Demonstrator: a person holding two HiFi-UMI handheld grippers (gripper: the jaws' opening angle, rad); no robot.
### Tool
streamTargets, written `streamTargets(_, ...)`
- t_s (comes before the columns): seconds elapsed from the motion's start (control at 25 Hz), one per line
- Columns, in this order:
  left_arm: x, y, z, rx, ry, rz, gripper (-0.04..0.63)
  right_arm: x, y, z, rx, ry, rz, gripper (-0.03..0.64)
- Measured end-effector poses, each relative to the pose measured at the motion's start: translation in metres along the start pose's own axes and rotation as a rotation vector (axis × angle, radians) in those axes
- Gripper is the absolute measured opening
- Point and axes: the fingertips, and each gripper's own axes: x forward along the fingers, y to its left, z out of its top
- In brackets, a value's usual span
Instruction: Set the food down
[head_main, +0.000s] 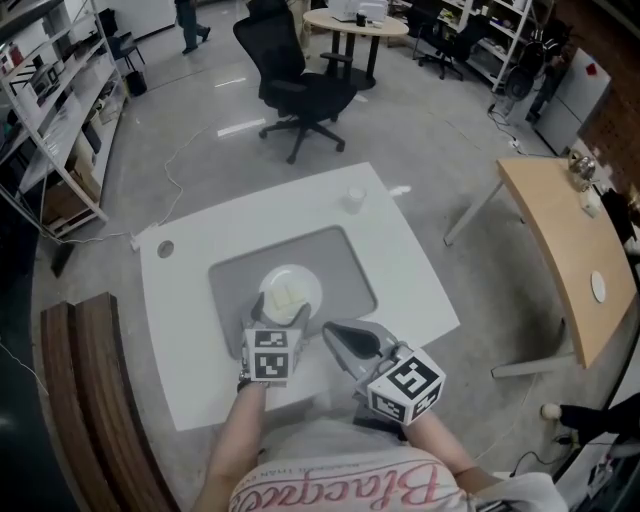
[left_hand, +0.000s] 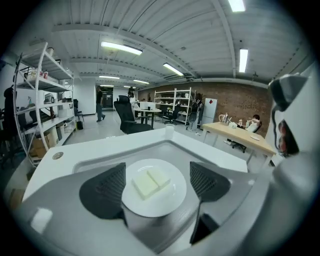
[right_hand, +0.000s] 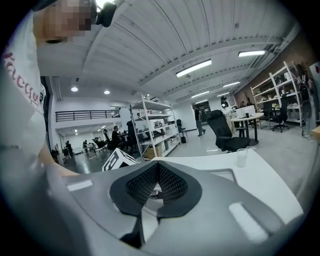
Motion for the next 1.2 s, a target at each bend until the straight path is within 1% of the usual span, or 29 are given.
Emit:
streamTargets(0.28, 0.037, 0.011, -0.024, -0.037, 0.103, 0.034, 0.400, 0.000, -0.015, -0.006, 0.010, 0.046, -0.003, 0.002)
streamTargets(0.48, 0.051, 0.014, -0.043, -0.034, 0.171, 0.040, 0.400, -0.004, -0.020, -0.009, 0.037, 0.055, -0.001, 0.002)
streamTargets(0.6, 0.058, 0.016, -0.047, -0.012, 0.203, 0.040, 0.400, -0.003, -0.021, -0.011, 0.039, 0.057, 0.003, 0.002)
streamTargets(0.68, 0.062, 0.018, -0.051, 0.009, 0.216, 0.044, 0.402, -0.003, -0.021, -0.010, 0.038, 0.057, 0.003, 0.002)
streamTargets(0.8, 0.065, 0.019, -0.056, 0.015, 0.231, 0.050, 0.400, -0.005, -0.023, -0.010, 0.039, 0.054, -0.003, 0.002)
streamTargets(1.0, 0.063, 0.014, -0.059, 0.015, 0.220, 0.054, 0.396, -0.016, -0.026, -0.016, 0.050, 0.038, -0.014, 0.002)
streamTargets(1.12, 0.060, 0.019, -0.054, 0.012, 0.229, 0.055, 0.394, -0.013, -0.025, -0.011, 0.056, 0.033, -0.019, 0.002)
streamTargets(1.2, 0.058, 0.022, -0.053, 0.027, 0.224, 0.060, 0.393, -0.011, -0.023, -0.010, 0.053, 0.029, -0.020, 0.002)
